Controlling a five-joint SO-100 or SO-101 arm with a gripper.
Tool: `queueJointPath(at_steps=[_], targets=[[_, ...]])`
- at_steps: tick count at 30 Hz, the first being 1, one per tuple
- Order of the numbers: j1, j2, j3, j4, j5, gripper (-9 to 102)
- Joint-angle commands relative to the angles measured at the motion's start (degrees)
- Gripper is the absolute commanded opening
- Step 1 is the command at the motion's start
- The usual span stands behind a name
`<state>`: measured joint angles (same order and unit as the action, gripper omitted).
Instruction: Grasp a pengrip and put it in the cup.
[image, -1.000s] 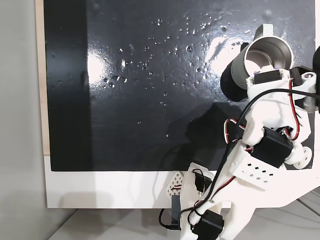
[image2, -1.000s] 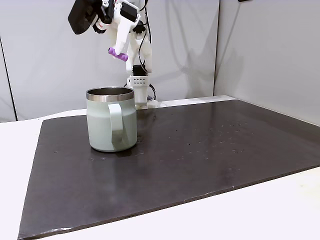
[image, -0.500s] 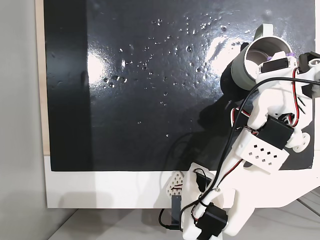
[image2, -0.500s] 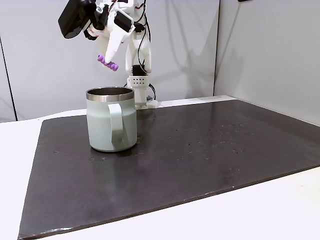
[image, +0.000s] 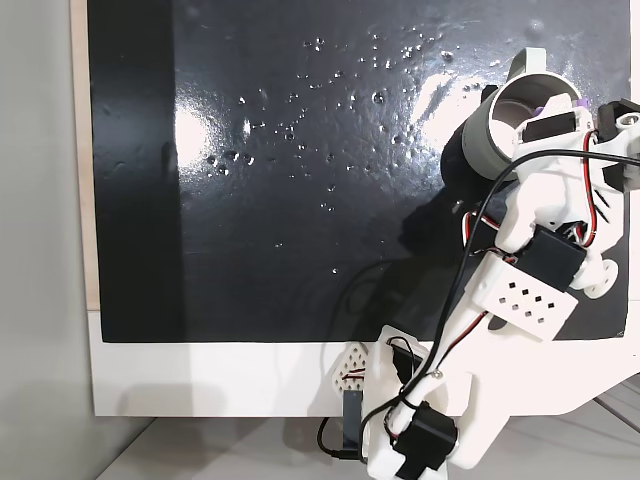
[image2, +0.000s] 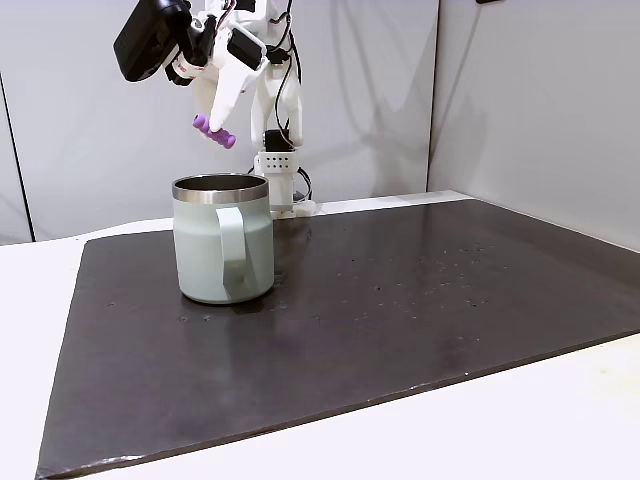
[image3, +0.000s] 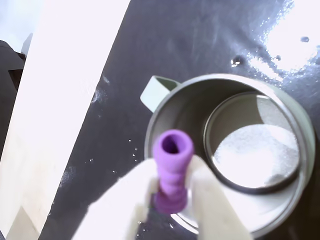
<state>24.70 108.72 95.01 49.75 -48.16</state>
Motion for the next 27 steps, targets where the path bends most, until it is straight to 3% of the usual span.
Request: queueJointPath(at_steps=[1, 5, 27], targets=[[0.0, 0.0, -0.9, -2.1, -1.0, 27], [0.3, -0.2, -1.1, -2.1, -1.1, 34], [0.2, 0.7, -0.8, -1.6, -1.1, 34]])
